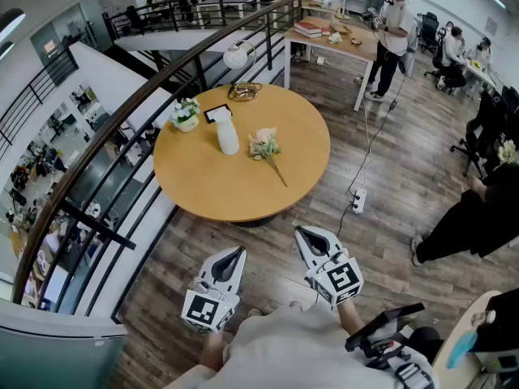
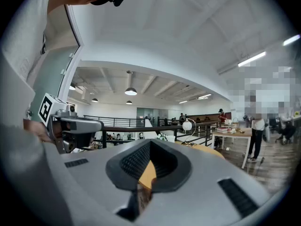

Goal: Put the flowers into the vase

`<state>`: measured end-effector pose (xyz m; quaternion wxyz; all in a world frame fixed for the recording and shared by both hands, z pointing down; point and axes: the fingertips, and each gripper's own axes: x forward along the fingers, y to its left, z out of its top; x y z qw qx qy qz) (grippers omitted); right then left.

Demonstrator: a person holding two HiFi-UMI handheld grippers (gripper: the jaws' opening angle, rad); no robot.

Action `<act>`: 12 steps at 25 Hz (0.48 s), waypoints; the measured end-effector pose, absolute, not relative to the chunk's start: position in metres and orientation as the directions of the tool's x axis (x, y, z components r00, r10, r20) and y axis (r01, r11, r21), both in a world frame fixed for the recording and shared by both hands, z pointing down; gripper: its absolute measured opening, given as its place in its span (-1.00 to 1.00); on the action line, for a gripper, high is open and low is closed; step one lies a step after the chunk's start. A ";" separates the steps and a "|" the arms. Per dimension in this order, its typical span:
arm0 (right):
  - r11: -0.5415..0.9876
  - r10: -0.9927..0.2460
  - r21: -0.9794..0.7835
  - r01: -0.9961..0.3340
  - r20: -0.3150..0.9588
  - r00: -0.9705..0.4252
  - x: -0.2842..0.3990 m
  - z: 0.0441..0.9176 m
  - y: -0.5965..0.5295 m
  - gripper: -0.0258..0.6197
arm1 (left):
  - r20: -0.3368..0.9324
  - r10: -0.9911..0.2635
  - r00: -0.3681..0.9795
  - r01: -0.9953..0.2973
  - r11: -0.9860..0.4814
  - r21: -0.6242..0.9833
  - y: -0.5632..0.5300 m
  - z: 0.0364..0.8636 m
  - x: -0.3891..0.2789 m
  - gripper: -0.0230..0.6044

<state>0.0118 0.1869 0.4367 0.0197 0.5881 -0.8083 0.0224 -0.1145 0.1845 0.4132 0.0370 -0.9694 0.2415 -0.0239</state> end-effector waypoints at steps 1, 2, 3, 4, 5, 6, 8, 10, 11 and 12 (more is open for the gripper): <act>0.312 -0.948 -0.015 -0.950 0.059 -0.312 0.010 0.435 0.186 -0.90 | 0.030 -0.472 0.881 -0.469 -0.879 -0.081 0.185 0.413 -0.116 -0.91; 0.316 -0.947 -0.016 -0.949 0.060 -0.316 0.009 0.434 0.186 -0.90 | 0.032 -0.475 0.879 -0.471 -0.878 -0.079 0.184 0.413 -0.117 -0.91; 0.318 -0.946 -0.017 -0.948 0.060 -0.319 0.008 0.434 0.185 -0.90 | 0.032 -0.477 0.878 -0.473 -0.878 -0.076 0.184 0.413 -0.117 -0.91; 0.319 -0.946 -0.018 -0.948 0.061 -0.319 0.008 0.433 0.185 -0.90 | 0.030 -0.478 0.878 -0.475 -0.877 -0.072 0.184 0.413 -0.118 -0.91; 0.319 -0.945 -0.019 -0.948 0.063 -0.319 0.009 0.434 0.185 -0.90 | 0.027 -0.477 0.878 -0.475 -0.878 -0.066 0.185 0.414 -0.117 -0.91; 0.319 -0.945 -0.019 -0.948 0.065 -0.320 0.010 0.435 0.186 -0.90 | 0.024 -0.475 0.879 -0.473 -0.879 -0.060 0.185 0.414 -0.117 -0.91; 0.322 -0.944 -0.020 -0.946 0.066 -0.323 0.011 0.435 0.187 -0.90 | 0.024 -0.474 0.880 -0.472 -0.880 -0.057 0.187 0.414 -0.114 -0.91; 0.325 -0.943 -0.020 -0.945 0.069 -0.326 0.012 0.436 0.187 -0.90 | 0.027 -0.478 0.878 -0.476 -0.877 -0.060 0.188 0.414 -0.113 -0.91; 0.327 -0.942 -0.020 -0.945 0.070 -0.328 0.012 0.436 0.186 -0.90 | 0.027 -0.481 0.876 -0.479 -0.876 -0.059 0.188 0.414 -0.113 -0.91; 0.331 -0.941 -0.020 -0.943 0.070 -0.331 0.012 0.435 0.186 -0.90 | 0.027 -0.485 0.874 -0.483 -0.874 -0.054 0.188 0.415 -0.113 -0.91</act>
